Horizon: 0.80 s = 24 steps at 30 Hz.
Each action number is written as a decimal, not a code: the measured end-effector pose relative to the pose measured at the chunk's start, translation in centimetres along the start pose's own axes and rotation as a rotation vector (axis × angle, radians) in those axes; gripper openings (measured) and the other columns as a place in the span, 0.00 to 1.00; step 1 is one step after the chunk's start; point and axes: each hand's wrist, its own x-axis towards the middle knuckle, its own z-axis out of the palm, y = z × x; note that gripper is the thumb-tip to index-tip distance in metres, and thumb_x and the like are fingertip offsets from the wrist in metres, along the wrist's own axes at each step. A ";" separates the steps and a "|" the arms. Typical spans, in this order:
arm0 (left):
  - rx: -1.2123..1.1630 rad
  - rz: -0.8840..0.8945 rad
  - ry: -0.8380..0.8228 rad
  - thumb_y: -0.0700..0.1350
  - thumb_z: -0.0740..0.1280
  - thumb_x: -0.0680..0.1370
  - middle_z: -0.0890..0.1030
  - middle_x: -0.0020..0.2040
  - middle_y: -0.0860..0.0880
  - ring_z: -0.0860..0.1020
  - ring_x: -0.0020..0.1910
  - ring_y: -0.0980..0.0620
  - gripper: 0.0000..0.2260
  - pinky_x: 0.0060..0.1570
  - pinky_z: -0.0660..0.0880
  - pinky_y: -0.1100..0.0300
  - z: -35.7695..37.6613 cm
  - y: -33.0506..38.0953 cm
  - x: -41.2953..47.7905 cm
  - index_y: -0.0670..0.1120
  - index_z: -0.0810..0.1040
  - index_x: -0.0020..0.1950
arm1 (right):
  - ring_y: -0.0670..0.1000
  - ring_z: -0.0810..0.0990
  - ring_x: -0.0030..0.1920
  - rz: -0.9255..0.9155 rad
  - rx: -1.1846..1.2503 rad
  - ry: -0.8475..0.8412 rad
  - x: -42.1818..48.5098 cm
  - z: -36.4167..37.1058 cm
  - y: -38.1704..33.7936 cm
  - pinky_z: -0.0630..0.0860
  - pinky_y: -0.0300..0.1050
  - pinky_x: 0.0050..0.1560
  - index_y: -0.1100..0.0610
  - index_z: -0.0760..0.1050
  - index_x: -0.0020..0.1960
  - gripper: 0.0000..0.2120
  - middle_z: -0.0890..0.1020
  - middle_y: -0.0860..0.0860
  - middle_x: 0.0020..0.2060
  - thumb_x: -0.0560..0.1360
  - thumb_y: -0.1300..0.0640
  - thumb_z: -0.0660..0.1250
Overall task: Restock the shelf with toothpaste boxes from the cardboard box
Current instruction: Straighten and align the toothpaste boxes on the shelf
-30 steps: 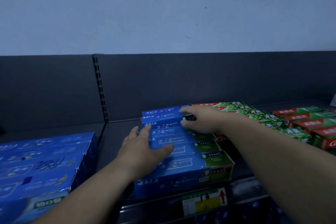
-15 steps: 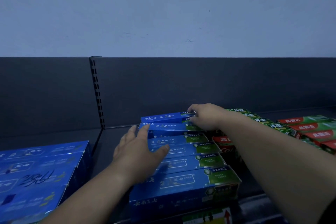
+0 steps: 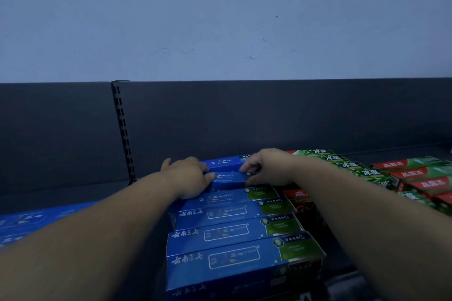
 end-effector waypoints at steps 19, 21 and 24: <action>-0.257 -0.160 0.007 0.52 0.50 0.84 0.73 0.67 0.41 0.71 0.66 0.44 0.22 0.61 0.67 0.57 -1.0 -0.9 0.3 0.39 0.68 0.70 | 0.55 0.68 0.69 0.178 -0.253 -0.004 3.6 -0.2 -0.7 0.63 0.53 0.71 0.50 0.64 0.74 0.22 0.70 0.51 0.71 0.81 0.54 0.58; -0.337 -0.169 0.003 0.53 0.51 0.84 0.75 0.65 0.41 0.73 0.64 0.44 0.22 0.60 0.67 0.56 -1.0 -1.1 0.3 0.39 0.71 0.69 | 0.55 0.70 0.68 0.186 -0.231 0.011 4.0 -0.3 -0.7 0.66 0.53 0.69 0.52 0.66 0.73 0.21 0.71 0.52 0.70 0.80 0.53 0.60; -0.426 -0.177 0.003 0.54 0.52 0.83 0.76 0.63 0.42 0.75 0.61 0.44 0.22 0.61 0.68 0.55 -0.7 -1.2 0.1 0.40 0.72 0.68 | 0.55 0.71 0.68 0.171 -0.169 0.026 3.6 -0.5 -0.7 0.70 0.48 0.65 0.54 0.64 0.75 0.24 0.70 0.53 0.71 0.80 0.54 0.61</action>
